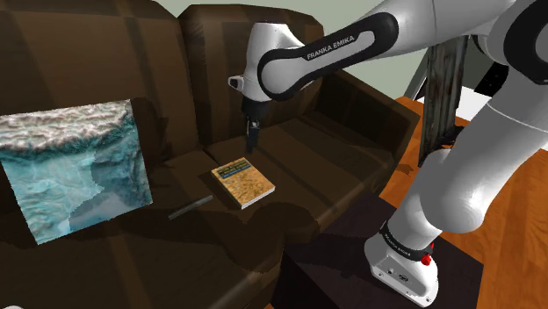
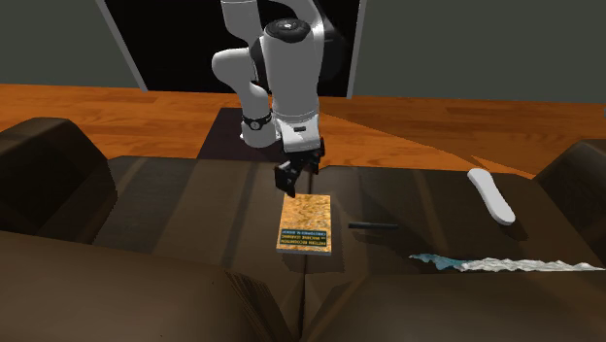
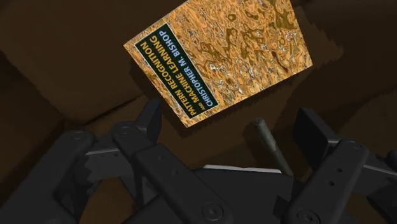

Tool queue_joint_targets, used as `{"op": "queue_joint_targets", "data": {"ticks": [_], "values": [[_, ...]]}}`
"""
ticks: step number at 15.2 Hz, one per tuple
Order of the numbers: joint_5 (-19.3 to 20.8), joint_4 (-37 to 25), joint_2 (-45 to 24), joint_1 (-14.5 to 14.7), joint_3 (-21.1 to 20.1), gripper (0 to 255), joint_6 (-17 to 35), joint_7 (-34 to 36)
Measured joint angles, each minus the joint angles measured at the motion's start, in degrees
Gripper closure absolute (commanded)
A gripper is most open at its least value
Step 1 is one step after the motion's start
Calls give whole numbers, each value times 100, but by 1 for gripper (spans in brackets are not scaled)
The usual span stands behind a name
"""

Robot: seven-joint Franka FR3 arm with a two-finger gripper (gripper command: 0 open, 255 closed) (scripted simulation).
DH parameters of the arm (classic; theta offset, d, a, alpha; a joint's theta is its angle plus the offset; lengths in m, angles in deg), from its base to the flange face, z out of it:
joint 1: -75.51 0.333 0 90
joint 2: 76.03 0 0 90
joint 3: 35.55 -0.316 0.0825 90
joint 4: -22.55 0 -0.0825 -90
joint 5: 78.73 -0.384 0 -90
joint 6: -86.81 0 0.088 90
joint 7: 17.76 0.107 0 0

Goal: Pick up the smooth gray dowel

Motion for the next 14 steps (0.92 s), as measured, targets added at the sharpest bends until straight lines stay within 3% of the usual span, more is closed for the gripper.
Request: {"op": "queue_joint_targets", "data": {"ticks": [14], "values": [[372,-1341,-2300,662,-630,0,962,-1265]]}}
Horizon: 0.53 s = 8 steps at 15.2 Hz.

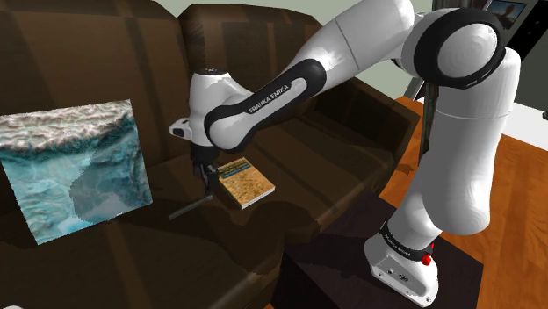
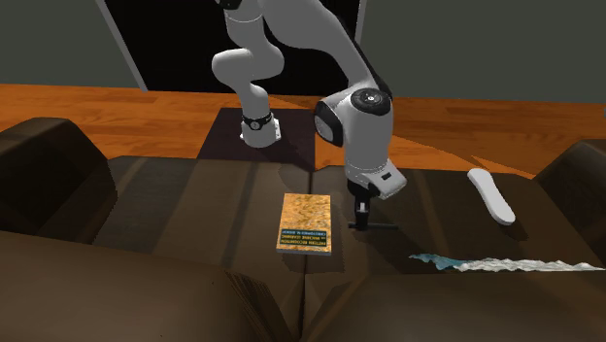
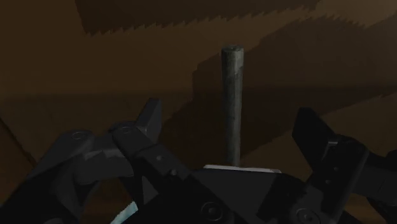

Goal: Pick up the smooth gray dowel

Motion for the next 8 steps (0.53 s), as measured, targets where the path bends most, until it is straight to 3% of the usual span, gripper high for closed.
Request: {"op": "queue_joint_targets", "data": {"ticks": [8], "values": [[245,-344,-744,226,-103,0,376,-272]]}}
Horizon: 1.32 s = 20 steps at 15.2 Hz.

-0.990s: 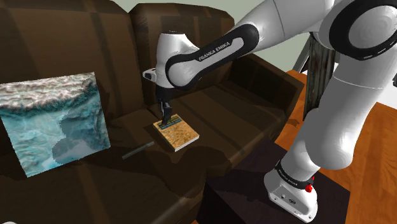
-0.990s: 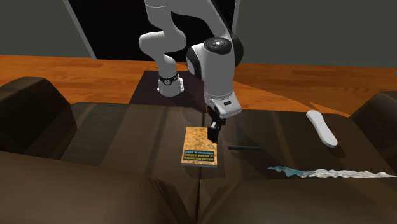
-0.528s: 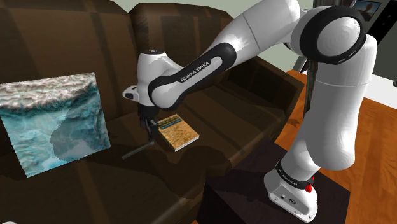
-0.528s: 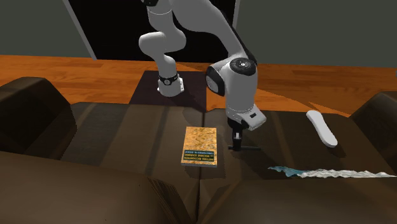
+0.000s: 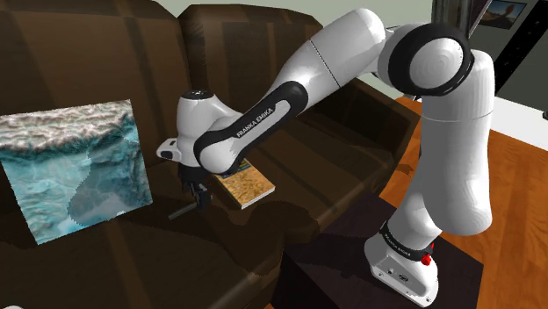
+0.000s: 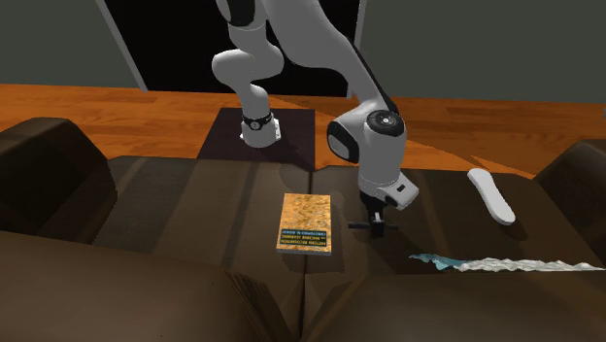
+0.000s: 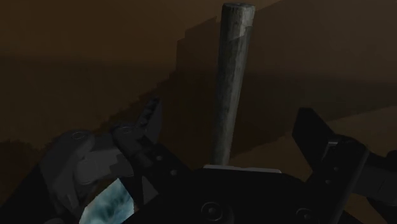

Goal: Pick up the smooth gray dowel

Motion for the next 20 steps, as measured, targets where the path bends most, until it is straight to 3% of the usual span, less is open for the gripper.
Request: {"op": "queue_joint_targets", "data": {"ticks": [3,4,13,20], "values": [[41,3,-157,20,30,0,156,6],[45,11,-171,24,33,255,179,10],[45,30,-140,27,25,255,239,12],[-18,-15,72,-11,-16,255,-81,-8]]}}
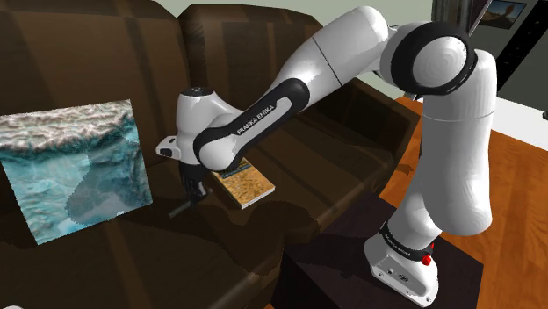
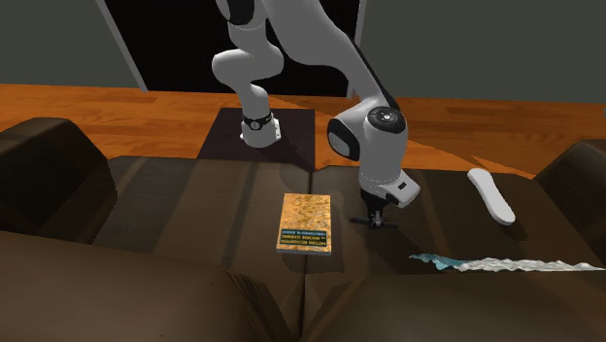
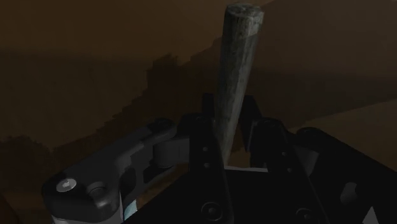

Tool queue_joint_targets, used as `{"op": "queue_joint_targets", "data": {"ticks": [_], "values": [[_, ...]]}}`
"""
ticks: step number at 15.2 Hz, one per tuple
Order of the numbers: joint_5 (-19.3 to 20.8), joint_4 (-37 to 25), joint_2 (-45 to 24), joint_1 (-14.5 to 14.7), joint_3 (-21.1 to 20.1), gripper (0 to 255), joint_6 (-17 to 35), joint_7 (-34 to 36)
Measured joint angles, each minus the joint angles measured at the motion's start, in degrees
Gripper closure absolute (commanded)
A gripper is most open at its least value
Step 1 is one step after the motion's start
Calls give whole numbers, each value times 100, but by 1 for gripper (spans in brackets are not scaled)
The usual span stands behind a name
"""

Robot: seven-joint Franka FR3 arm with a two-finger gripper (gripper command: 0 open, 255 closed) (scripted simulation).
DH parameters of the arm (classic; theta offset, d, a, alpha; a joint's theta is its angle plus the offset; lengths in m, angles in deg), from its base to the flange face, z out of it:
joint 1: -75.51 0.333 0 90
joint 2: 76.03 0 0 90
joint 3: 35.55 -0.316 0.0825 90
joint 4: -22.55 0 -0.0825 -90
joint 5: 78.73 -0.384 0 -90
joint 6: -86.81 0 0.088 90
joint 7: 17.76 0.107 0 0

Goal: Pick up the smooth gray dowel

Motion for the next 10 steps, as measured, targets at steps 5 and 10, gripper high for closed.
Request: {"op": "queue_joint_targets", "data": {"ticks": [5,10], "values": [[-67,-70,239,-34,-44,255,-304,-23],[-131,-130,465,-66,-81,255,-584,-44]]}}
